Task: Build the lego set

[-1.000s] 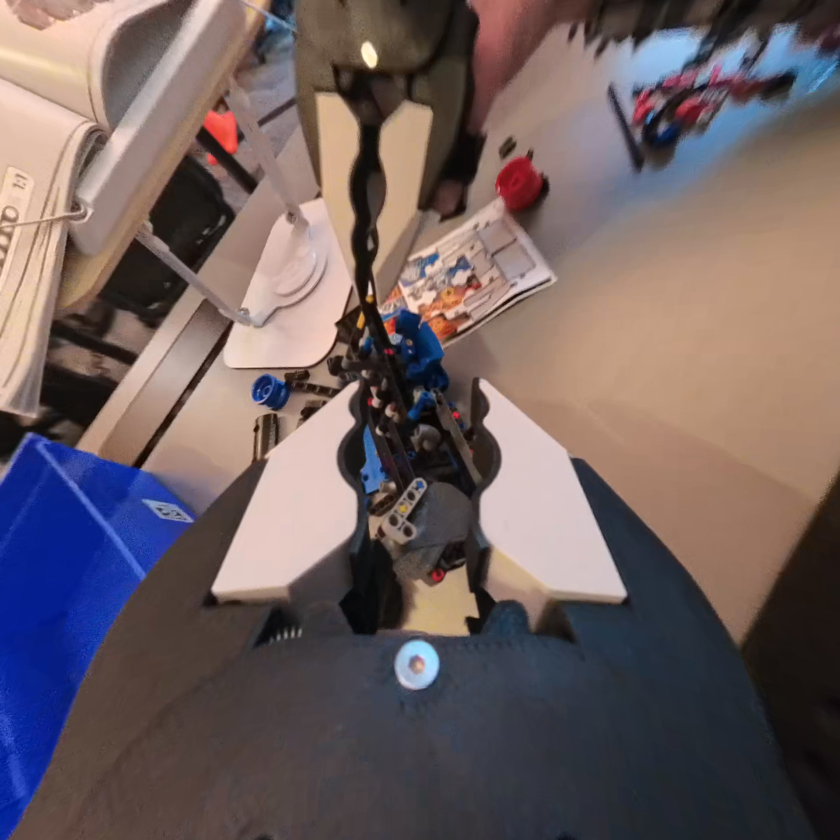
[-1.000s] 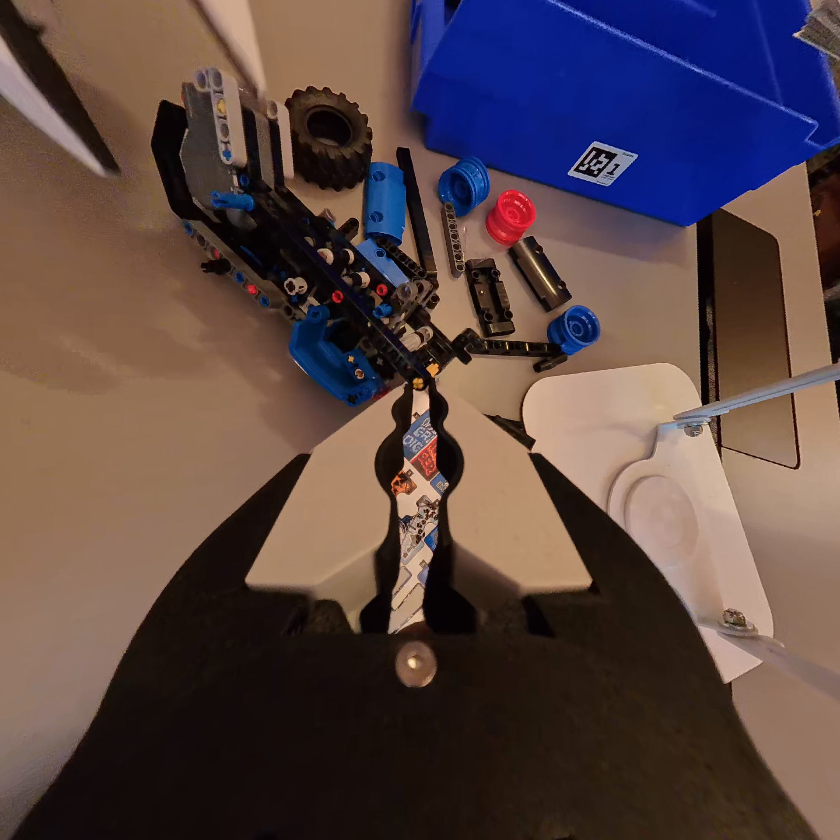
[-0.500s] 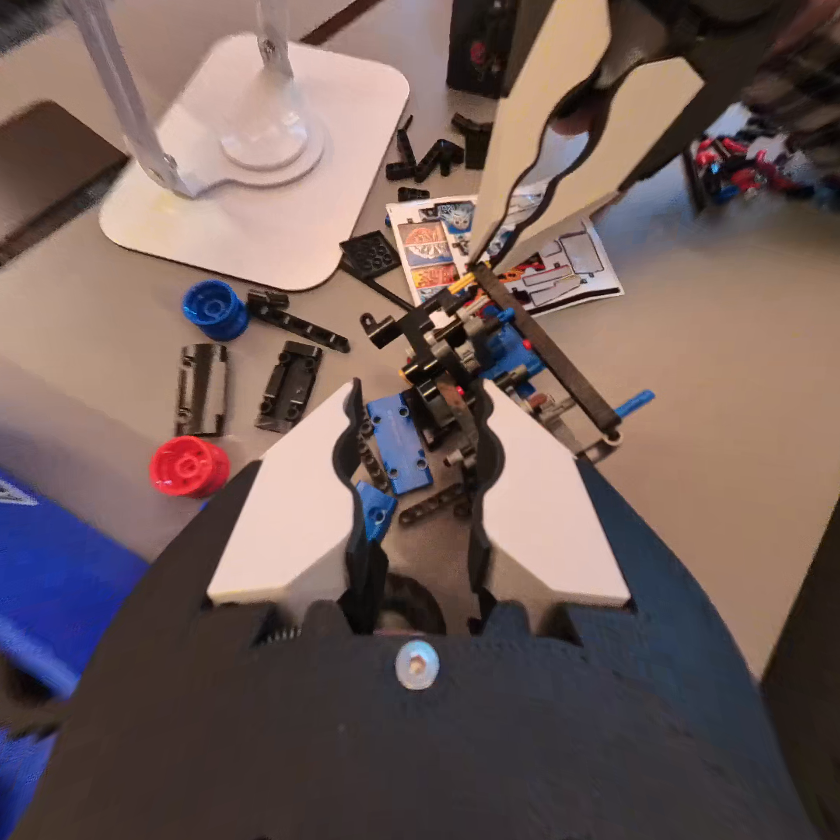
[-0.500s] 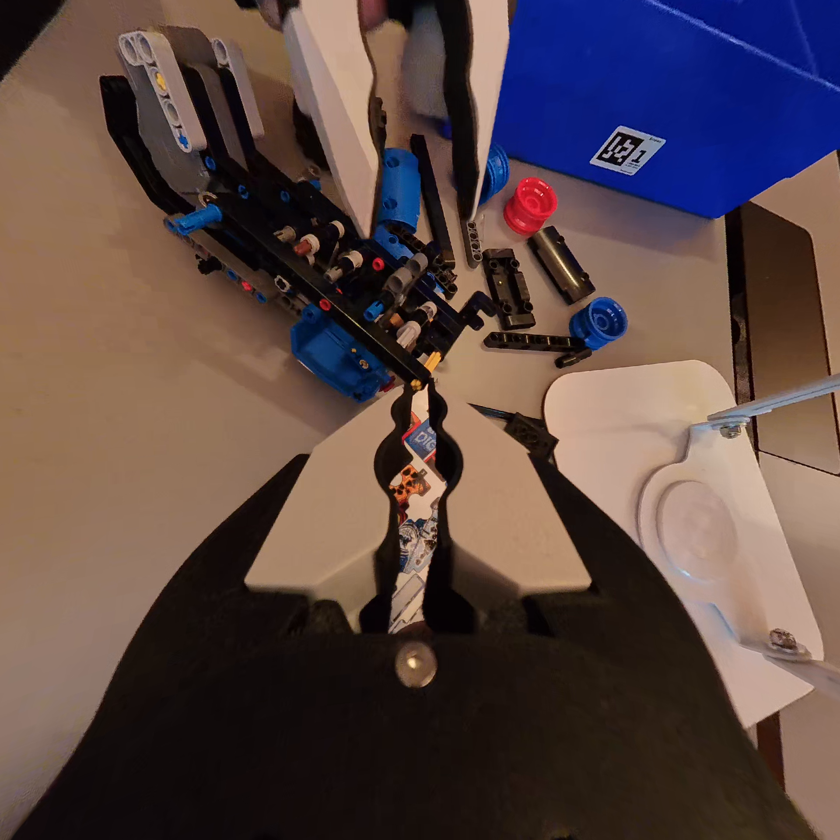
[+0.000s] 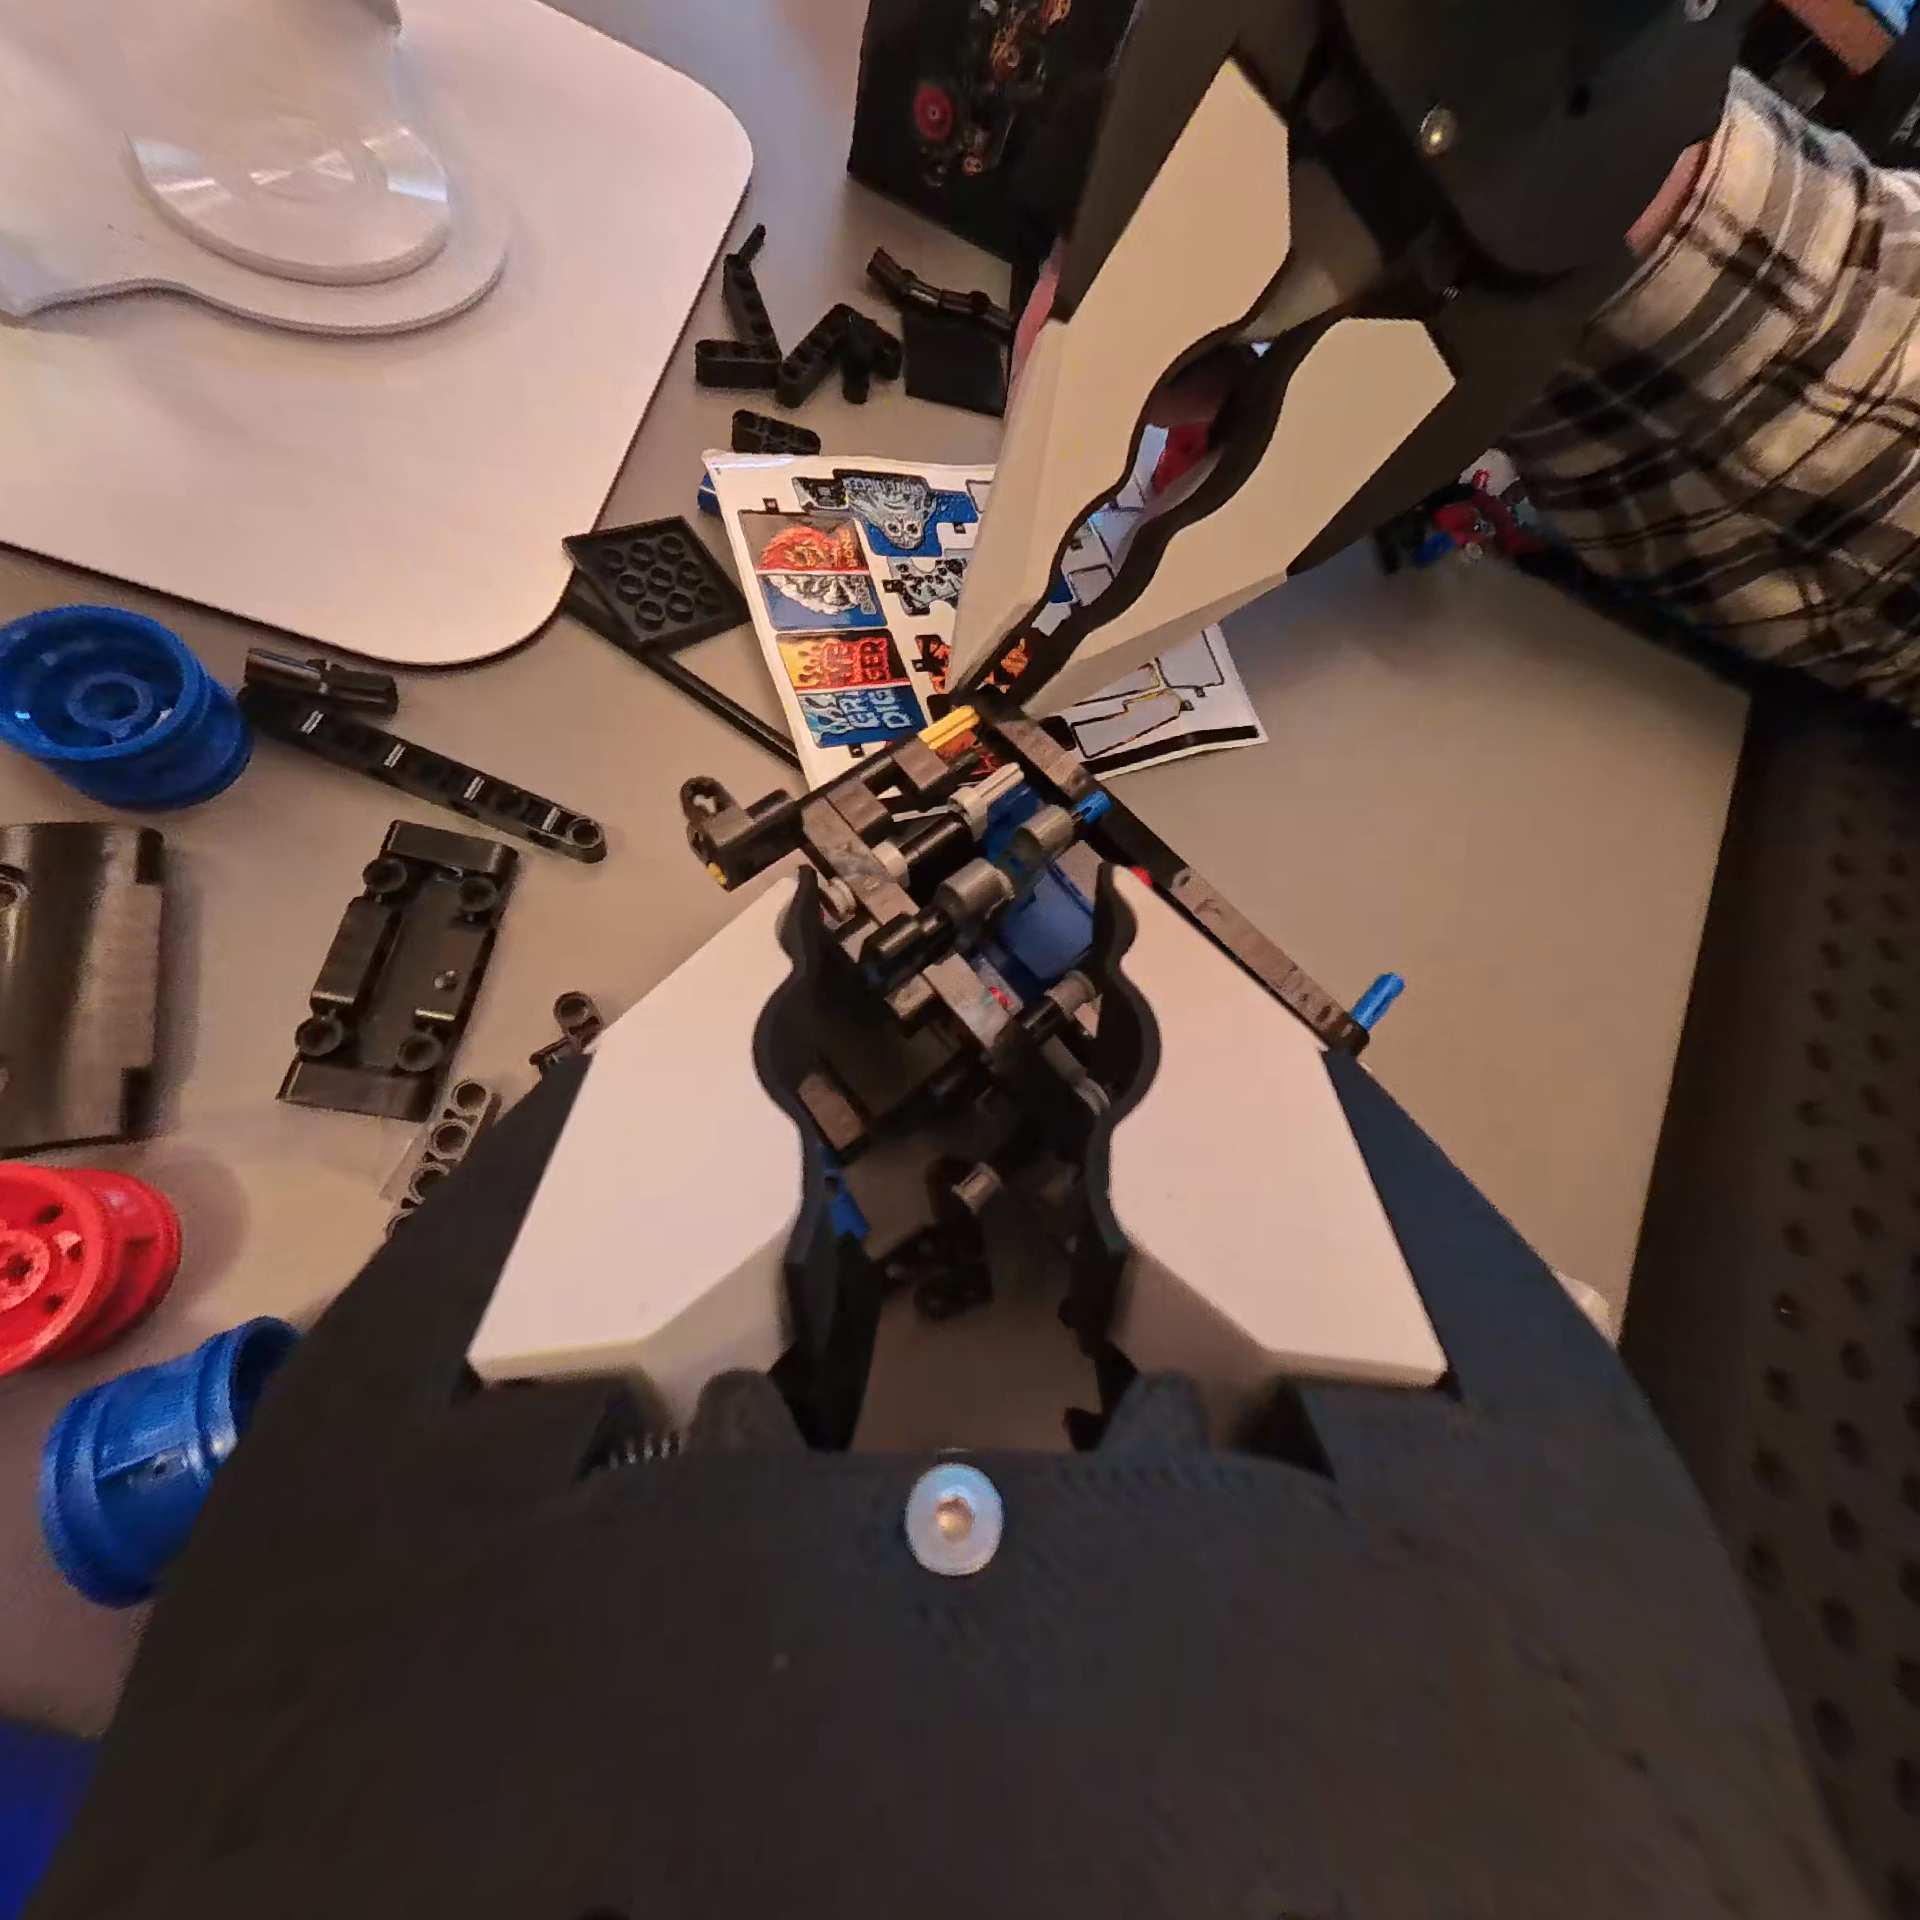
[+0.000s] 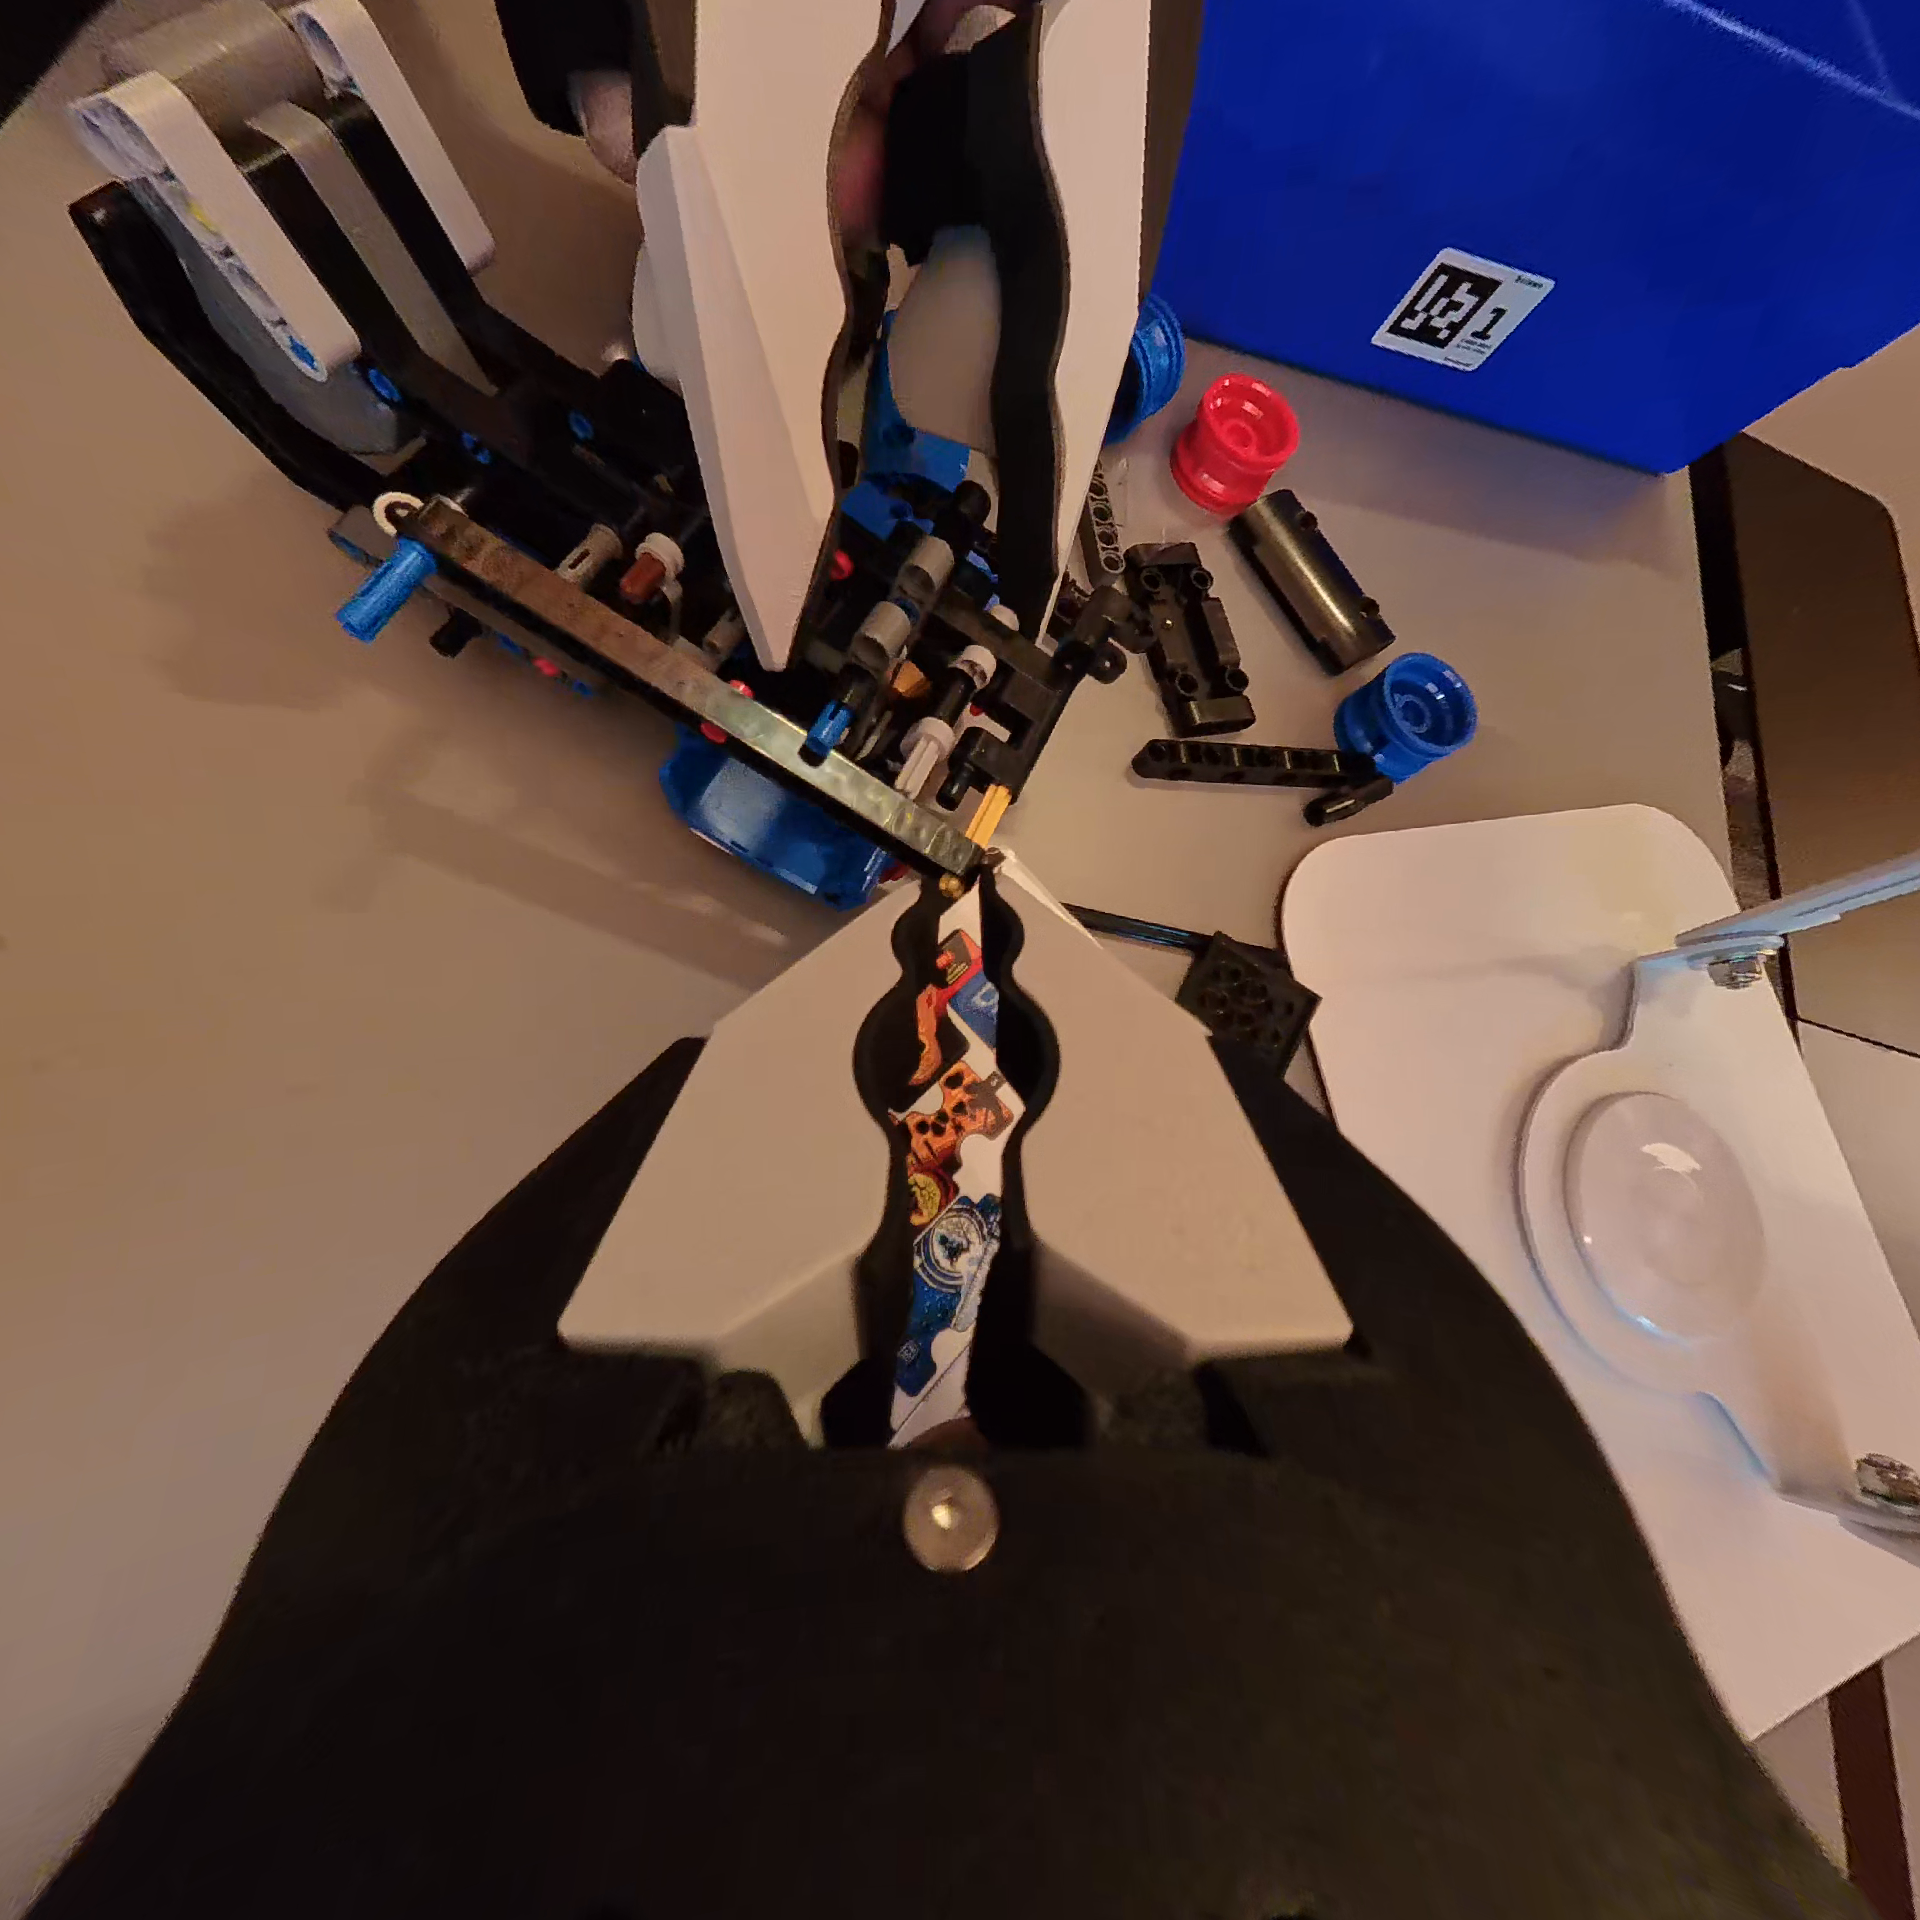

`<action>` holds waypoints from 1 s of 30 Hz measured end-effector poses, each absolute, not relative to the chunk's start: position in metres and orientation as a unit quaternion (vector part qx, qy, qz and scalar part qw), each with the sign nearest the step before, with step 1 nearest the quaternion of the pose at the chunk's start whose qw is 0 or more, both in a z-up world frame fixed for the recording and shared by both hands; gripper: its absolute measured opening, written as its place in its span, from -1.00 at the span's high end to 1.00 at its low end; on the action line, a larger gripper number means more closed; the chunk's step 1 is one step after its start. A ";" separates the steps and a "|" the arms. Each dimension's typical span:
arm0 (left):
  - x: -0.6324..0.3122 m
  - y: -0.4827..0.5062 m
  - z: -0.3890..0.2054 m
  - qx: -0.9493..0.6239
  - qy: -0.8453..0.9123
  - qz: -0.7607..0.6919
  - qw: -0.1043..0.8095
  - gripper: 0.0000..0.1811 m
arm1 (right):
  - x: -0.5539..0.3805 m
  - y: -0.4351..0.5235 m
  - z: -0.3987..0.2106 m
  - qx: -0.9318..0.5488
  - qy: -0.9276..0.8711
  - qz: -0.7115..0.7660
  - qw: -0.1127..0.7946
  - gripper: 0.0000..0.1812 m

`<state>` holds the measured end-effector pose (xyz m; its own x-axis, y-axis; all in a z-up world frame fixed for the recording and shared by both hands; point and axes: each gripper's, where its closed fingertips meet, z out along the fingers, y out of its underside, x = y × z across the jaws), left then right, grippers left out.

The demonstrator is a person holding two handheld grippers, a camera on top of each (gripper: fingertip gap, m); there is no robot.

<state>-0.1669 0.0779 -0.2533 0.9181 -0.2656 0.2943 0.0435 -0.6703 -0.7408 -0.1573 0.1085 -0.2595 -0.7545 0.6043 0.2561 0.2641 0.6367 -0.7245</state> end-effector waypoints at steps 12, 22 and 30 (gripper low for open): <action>-0.168 0.076 -0.258 -0.899 0.076 -0.165 0.398 0.55 | -0.159 0.107 -0.261 -0.283 -0.861 0.356 0.228 0.95; -0.165 0.075 -0.260 -0.906 0.104 -0.114 0.395 0.61 | -0.158 0.109 -0.264 -0.291 -0.855 0.364 0.227 0.95; -0.144 0.063 -0.258 -0.906 0.120 -0.114 0.388 0.62 | -0.138 0.098 -0.266 -0.278 -0.867 0.368 0.190 0.95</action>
